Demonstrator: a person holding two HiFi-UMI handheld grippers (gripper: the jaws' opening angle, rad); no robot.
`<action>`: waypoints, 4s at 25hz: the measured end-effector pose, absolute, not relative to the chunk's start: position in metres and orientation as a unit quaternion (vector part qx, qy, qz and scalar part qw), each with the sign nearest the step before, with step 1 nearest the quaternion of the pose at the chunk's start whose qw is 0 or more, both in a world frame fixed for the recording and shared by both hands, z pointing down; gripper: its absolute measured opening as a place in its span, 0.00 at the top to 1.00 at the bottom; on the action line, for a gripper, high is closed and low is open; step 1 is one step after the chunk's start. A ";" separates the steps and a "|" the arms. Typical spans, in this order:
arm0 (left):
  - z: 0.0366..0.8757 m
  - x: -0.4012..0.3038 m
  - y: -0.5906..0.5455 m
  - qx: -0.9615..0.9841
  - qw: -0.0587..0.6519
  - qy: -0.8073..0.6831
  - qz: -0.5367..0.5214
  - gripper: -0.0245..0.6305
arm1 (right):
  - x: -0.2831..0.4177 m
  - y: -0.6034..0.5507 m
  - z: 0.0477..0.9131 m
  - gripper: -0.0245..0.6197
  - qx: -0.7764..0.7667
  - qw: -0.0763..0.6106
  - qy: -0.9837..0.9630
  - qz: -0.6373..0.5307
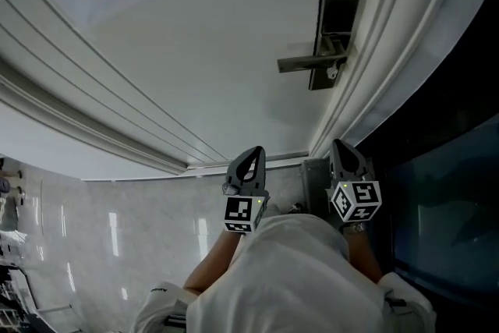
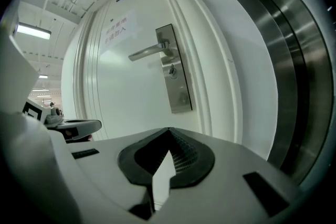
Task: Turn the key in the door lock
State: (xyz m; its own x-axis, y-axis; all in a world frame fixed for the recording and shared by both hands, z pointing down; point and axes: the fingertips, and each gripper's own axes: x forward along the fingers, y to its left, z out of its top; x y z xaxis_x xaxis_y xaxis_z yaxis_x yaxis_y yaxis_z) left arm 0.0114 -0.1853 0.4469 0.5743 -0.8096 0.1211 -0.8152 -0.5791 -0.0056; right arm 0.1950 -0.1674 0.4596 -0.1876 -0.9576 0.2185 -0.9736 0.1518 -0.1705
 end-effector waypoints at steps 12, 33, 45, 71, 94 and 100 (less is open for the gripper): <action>0.427 0.022 -0.238 0.899 0.023 -0.437 0.034 0.95 | 0.209 -0.221 0.393 0.97 0.658 0.086 -0.748 0.011; 0.424 0.035 -0.260 0.913 0.039 -0.405 0.009 0.95 | 0.191 -0.282 0.350 0.75 0.589 0.430 -0.616 -0.299; 0.428 0.016 -0.266 0.904 0.042 -0.425 0.008 0.95 | 0.182 -0.297 0.348 0.75 0.574 0.459 -0.590 -0.333; 0.436 0.025 -0.266 0.902 0.046 -0.429 0.017 0.95 | 0.192 -0.301 0.347 0.94 0.643 0.399 -0.593 -0.276; 0.432 0.044 -0.258 0.906 0.035 -0.421 0.026 0.95 | 0.197 -0.305 0.343 0.94 0.708 0.173 -0.685 -0.021; 0.434 0.048 -0.254 0.908 0.035 -0.417 0.031 0.95 | 0.200 -0.305 0.345 0.94 0.709 0.098 -0.697 0.048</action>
State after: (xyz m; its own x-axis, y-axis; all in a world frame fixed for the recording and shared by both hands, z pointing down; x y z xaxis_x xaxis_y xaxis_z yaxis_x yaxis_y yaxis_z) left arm 0.0479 -0.2542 0.4335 0.6503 -0.7548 0.0857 -0.7592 -0.6498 0.0381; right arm 0.2001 -0.3049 0.3445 0.0233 -0.9785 0.2047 -0.9974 -0.0086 0.0721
